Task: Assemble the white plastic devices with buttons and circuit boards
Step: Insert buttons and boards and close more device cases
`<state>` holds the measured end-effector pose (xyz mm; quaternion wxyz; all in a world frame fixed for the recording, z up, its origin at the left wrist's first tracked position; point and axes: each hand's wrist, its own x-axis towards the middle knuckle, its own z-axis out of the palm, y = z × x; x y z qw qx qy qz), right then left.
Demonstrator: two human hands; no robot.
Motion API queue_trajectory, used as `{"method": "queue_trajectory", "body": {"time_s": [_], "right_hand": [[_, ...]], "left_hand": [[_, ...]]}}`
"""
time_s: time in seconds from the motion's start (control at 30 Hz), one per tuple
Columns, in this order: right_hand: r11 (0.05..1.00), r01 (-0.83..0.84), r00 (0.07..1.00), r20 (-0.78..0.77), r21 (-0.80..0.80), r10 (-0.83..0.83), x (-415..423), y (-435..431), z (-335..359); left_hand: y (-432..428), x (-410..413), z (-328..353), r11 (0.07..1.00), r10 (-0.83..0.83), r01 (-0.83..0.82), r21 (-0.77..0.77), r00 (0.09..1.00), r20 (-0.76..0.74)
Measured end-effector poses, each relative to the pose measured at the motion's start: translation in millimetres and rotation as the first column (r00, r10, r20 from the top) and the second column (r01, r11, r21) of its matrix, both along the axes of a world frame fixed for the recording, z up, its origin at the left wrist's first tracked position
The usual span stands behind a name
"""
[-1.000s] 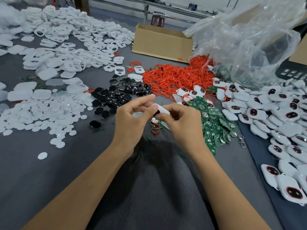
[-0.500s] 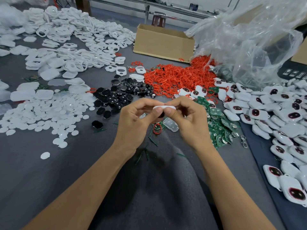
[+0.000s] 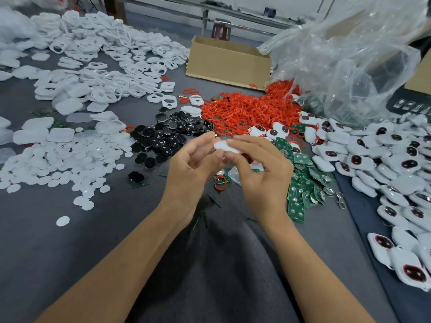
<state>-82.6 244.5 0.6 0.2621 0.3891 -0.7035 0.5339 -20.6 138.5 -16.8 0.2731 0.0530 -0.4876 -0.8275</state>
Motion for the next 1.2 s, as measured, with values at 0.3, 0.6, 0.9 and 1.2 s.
{"method": "queue_trajectory", "body": {"time_s": [0.3, 0.6, 0.9, 1.2], "right_hand": [[0.992, -0.123, 0.821, 0.563, 0.011, 0.095, -10, -2, -2], [0.896, -0.392, 0.729, 0.665, 0.208, 0.165, -19, 4, -4], [0.918, -0.397, 0.656, 0.706, 0.021, 0.267, -16, 2, 0], [0.883, -0.436, 0.473, 0.792, -0.172, 0.387, -15, 6, 4]], "left_hand": [[-7, -3, -3, 0.986, 0.073, -0.051, -0.160, 0.988, 0.133], [-6, -3, -7, 0.828, 0.270, -0.123, -0.548, 0.942, 0.197], [-4, -3, -5, 0.882, 0.228, -0.142, -0.449, 0.963, 0.144], [0, -4, 2, 0.992, -0.076, 0.083, -0.095, 0.994, 0.080]]}}
